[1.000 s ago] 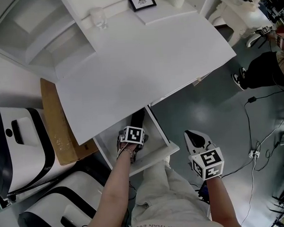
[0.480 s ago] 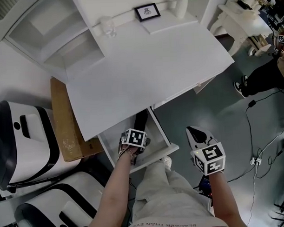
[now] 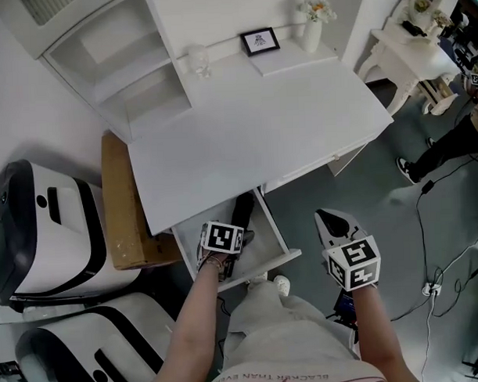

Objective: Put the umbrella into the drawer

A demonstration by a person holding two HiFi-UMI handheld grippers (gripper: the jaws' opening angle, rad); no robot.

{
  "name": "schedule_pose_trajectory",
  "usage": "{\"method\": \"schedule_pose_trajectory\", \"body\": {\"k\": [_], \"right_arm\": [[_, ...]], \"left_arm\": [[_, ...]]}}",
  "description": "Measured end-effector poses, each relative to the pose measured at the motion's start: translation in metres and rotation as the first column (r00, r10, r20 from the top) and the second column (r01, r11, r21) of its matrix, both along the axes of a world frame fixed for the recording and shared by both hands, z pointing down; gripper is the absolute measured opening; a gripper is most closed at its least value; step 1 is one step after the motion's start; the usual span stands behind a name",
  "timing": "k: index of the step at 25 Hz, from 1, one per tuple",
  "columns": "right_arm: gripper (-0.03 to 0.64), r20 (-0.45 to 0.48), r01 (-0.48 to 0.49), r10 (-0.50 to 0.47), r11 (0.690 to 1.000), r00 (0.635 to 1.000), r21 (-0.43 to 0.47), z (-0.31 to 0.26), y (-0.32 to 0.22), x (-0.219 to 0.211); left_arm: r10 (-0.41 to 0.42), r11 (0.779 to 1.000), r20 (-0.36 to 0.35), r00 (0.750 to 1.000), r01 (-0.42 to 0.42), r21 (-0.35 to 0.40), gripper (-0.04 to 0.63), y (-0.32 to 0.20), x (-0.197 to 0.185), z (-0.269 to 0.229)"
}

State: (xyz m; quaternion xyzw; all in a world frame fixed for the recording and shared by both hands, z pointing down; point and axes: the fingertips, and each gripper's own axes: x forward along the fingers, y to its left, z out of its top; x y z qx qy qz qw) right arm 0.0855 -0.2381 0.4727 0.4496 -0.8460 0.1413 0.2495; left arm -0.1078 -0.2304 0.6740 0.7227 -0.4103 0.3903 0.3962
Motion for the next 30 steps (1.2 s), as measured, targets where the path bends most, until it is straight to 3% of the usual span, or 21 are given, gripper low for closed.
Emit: {"method": "schedule_pose_trajectory", "body": {"k": [7, 10, 16, 24, 30], "right_arm": [[0.009, 0.03, -0.012, 0.01, 0.998, 0.999, 0.062, -0.025, -0.009, -0.005], [0.009, 0.043, -0.017, 0.013, 0.996, 0.999, 0.082, -0.033, -0.011, -0.006], [0.009, 0.06, -0.017, 0.008, 0.99, 0.998, 0.139, -0.054, -0.013, -0.011], [0.009, 0.105, -0.039, 0.016, 0.975, 0.994, 0.219, -0.087, -0.013, -0.014], [0.009, 0.109, -0.016, -0.016, 0.958, 0.994, 0.287, -0.114, -0.014, -0.026]], "left_arm": [[-0.045, 0.994, -0.047, 0.998, 0.049, 0.098, 0.419, -0.007, -0.006, -0.04], [-0.075, 0.985, -0.067, 0.995, 0.085, 0.149, 0.35, -0.011, -0.012, -0.06], [-0.083, 0.96, -0.106, 0.991, 0.108, 0.258, 0.318, -0.019, -0.015, -0.105], [-0.085, 0.886, -0.136, 0.987, 0.137, 0.442, 0.244, -0.031, -0.017, -0.174], [-0.061, 0.805, -0.147, 0.987, 0.136, 0.577, 0.093, -0.033, -0.02, -0.222]]}}
